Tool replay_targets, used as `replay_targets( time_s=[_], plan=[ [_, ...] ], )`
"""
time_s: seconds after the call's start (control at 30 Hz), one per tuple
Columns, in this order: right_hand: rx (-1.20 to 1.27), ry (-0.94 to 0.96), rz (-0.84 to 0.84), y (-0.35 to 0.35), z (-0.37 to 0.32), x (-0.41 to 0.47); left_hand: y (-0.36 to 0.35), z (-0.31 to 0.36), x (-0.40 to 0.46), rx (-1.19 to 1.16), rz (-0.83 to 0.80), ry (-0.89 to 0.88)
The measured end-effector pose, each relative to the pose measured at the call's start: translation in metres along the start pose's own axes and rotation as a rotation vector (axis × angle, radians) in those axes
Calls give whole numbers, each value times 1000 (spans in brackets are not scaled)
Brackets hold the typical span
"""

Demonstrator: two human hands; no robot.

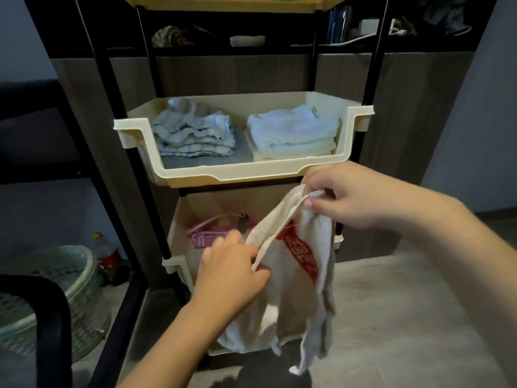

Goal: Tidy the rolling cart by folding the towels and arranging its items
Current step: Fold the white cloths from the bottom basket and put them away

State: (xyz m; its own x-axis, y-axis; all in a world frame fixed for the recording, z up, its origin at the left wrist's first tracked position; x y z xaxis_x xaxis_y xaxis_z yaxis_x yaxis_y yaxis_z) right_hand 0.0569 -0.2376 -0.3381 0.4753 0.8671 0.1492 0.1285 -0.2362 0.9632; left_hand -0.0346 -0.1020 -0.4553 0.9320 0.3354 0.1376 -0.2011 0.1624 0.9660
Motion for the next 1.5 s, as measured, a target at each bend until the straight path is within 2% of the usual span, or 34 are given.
replay_targets(
  time_s=[0.1, 0.17, 0.2, 0.23, 0.37, 0.43, 0.5, 0.63, 0.73, 0.8, 0.87, 0.93, 1.0, 1.07, 1.13, 1.27, 1.37, 1.5],
  plan=[
    [-210, -56, 4, 23, 15, -3, -8, -7, -6, 233, -195, 49],
    [-231, -155, 82, 39, 36, -8, 6, -7, -14, 279, -193, 31],
    [-218, -204, 127, 47, 48, -12, 18, -5, -18, 247, -184, -31],
    [-209, -241, 169, 52, 59, -16, 31, 0, -23, 192, -167, -140],
    [-122, -302, 257, 56, 83, -23, 96, 46, -66, -98, 61, -758],
    [-32, -334, 270, 52, 84, -24, 116, 65, -79, -201, 44, -878],
    [41, -373, 317, 48, 88, -27, 130, 65, -76, -193, 126, -820],
    [87, -469, 421, 45, 100, -32, 134, 18, -56, -21, 418, -498],
    [209, -539, 456, 39, 108, -36, 130, -8, -59, -89, 537, -379],
    [434, -560, 450, 24, 113, -40, 134, -13, -69, -407, 434, -397],
    [624, -569, 389, 4, 111, -39, 137, 4, -76, -718, 163, -583],
    [712, -559, 302, -18, 104, -32, 139, 29, -80, -906, -35, -789],
    [756, -564, 257, -34, 96, -27, 139, 43, -75, -1062, -62, -829],
    [736, -595, 259, -42, 93, -26, 136, 43, -66, -1118, -67, -772],
    [696, -597, 249, -44, 88, -28, 131, 29, -58, -994, -68, -681],
    [870, -382, 101, -46, 58, -26, 117, -9, -39, -449, -107, -461],
    [730, -251, 103, -42, 34, -27, 108, -18, -37, -300, -140, -401],
    [543, -201, 148, -45, 10, -24, 96, -2, -38, -212, -73, -464]
  ],
)
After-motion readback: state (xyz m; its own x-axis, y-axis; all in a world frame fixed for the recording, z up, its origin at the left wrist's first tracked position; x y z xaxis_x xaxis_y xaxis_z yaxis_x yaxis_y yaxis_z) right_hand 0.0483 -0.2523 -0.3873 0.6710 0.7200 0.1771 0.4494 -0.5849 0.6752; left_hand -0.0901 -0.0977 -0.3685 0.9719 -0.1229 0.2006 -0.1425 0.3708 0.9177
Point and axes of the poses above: each hand's wrist, its own x-axis towards the middle knuckle, its own y-axis out of the back of the hand, z = x × y, the point moved 5 cm from there along x, towards the middle knuckle, and after that the axes turned 2 degrees about -z, right-handed, at the moved point
